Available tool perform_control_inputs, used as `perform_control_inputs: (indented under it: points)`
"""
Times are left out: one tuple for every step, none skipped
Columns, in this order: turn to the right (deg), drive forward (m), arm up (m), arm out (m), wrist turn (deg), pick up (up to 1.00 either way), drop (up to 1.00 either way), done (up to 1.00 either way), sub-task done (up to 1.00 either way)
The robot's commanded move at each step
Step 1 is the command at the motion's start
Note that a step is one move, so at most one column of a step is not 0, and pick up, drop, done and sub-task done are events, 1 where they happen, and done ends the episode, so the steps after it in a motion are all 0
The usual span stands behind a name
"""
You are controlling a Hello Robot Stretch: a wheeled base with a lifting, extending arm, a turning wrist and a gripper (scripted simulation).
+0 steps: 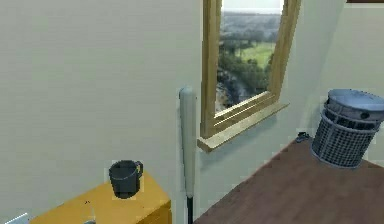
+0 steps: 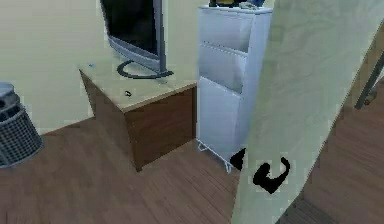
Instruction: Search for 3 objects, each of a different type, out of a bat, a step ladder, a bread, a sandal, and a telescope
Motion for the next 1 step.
perform_control_inputs:
  points:
    - [0.0, 0.00, 0.00, 0.00, 0.0, 0.00, 0.00, 1.00, 0.00]
